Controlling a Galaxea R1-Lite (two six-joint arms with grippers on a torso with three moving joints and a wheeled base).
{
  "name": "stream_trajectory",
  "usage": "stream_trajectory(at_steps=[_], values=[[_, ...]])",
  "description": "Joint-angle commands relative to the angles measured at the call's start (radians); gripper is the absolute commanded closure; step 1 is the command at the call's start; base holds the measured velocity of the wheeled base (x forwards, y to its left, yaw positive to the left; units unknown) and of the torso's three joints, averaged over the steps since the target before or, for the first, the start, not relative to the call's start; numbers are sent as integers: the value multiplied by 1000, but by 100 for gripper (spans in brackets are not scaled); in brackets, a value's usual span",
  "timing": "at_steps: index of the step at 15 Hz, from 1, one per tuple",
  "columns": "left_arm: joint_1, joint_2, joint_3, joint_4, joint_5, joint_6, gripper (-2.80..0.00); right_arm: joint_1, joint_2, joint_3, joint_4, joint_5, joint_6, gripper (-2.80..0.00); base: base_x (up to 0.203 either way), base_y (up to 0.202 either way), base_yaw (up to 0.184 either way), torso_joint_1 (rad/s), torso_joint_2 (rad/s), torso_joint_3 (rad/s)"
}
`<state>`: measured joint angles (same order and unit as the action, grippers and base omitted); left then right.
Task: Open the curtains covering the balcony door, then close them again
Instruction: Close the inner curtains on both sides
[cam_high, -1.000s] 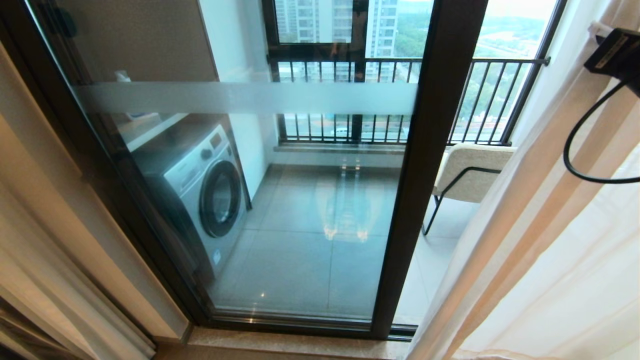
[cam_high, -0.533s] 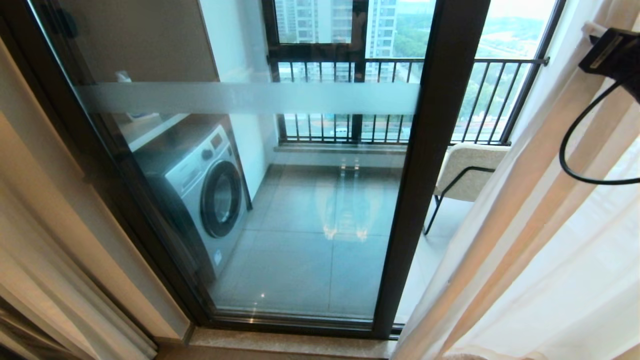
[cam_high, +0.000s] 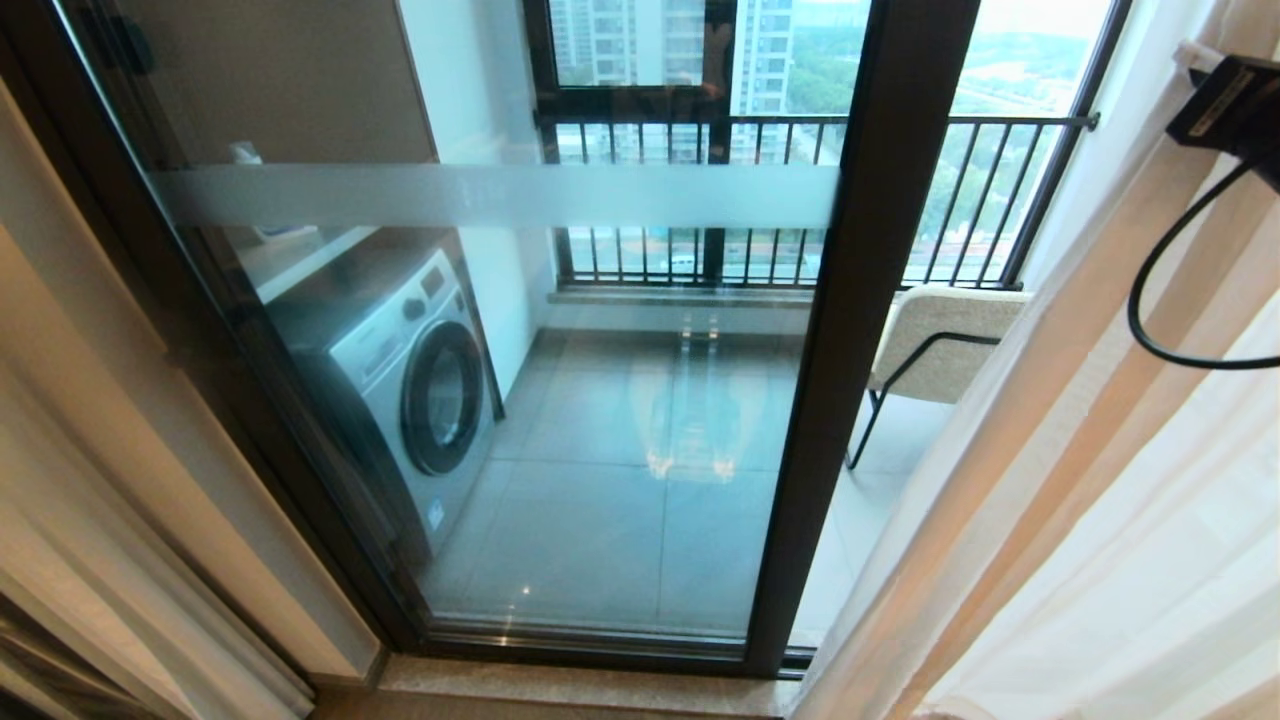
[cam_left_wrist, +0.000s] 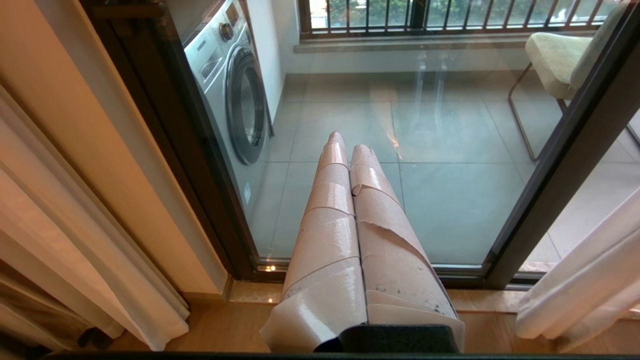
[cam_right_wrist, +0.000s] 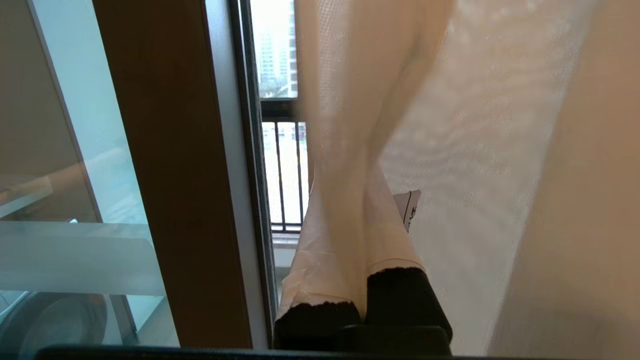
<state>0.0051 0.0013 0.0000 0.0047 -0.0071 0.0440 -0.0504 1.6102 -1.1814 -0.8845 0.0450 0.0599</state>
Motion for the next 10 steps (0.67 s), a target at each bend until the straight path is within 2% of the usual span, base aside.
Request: stream_trajectory(at_steps=[1,6,10], values=[[1,0,0,0,1,0,0,14,-4,-34,-2,0,-4,0,0,0,0,0,0,0],[0,0,0,0,1,0,0,88,24,-168,19,-4,-36,0,0,0,0,0,0,0],[1,0,0,0,1,0,0,192,63,-279,34,-9,-47,0,0,0,0,0,0,0]])
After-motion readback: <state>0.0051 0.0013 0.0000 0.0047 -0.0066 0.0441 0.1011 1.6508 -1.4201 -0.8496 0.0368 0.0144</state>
